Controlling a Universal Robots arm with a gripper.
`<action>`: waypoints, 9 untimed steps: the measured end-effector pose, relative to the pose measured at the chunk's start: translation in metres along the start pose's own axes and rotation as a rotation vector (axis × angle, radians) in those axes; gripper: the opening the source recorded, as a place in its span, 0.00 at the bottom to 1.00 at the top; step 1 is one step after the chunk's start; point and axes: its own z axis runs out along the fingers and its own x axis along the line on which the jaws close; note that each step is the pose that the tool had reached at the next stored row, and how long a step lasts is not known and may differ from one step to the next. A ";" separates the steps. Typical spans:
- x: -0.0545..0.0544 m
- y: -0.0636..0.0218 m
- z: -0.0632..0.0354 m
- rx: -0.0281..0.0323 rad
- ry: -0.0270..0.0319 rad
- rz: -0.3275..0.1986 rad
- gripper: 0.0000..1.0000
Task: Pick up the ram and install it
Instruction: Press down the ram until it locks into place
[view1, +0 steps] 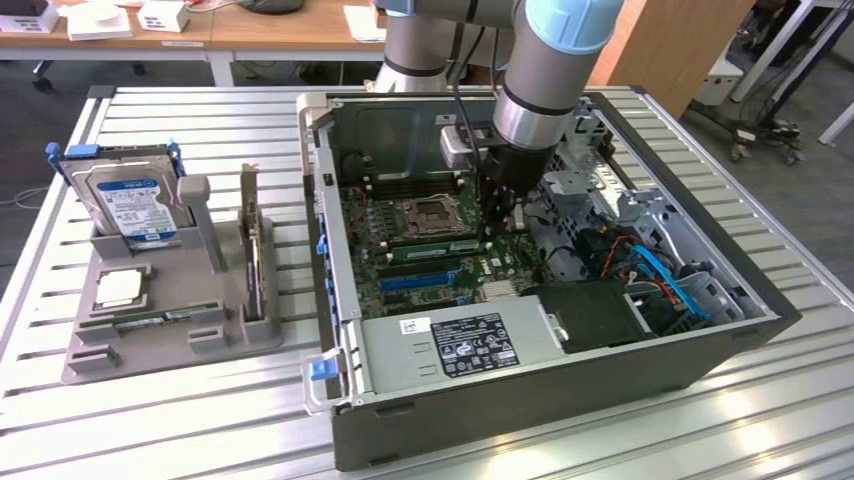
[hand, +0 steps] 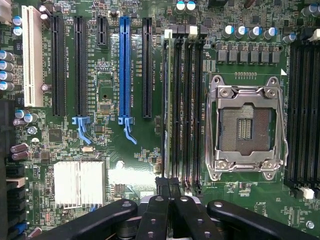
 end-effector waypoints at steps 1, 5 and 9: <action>0.000 0.0000 0.0000 0.0001 -0.0001 0.000 0.09; 0.000 0.0000 0.0011 0.0001 -0.0001 0.000 0.09; 0.000 0.0000 0.0013 0.0000 -0.0001 0.000 0.09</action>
